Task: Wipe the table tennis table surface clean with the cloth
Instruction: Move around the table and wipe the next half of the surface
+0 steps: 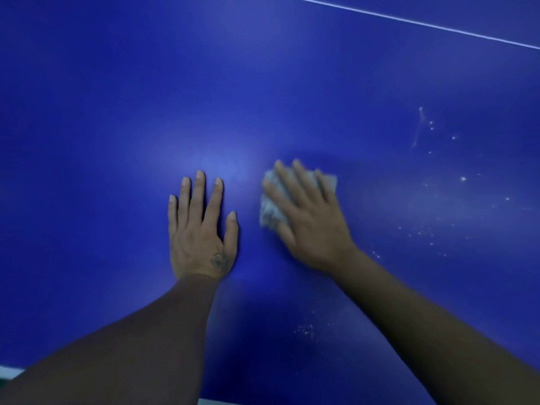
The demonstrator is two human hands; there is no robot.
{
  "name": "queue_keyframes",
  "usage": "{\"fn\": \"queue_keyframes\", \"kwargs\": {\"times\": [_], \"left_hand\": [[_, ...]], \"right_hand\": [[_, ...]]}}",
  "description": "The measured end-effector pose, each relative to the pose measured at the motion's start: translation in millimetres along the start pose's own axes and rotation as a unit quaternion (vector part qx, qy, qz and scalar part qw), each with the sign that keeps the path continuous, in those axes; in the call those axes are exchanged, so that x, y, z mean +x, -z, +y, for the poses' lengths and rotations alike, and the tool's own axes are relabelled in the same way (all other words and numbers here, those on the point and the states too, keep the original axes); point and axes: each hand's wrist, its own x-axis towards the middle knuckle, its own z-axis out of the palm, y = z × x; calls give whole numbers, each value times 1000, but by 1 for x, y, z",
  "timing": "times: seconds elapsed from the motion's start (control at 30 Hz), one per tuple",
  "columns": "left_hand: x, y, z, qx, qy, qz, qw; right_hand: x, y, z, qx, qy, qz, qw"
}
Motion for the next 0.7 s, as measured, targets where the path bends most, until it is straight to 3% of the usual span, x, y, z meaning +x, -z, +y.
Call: {"fn": "queue_keyframes", "kwargs": {"times": [0.1,0.17,0.33,0.53,0.6,0.7], "left_hand": [[-1,-1,-1,5,-2,-2,1000],[-1,-1,-1,5,0,-5,1000],[0,2,0,11,-3,-9,1000],[-1,2,-1,6,-5,-5,1000],[-1,2,-1,1,-9,1,1000],[-2,3,1,5,-6,-5,1000]], "right_hand": [[-41,0,-28,2,104,-65,992],[-38,0,-20,-13,136,-59,989],[0,3,10,4,-31,24,999],[-16,-1,8,-7,172,-20,985],[1,4,34,-17,125,3,992],[0,17,80,9,-74,42,996]]}}
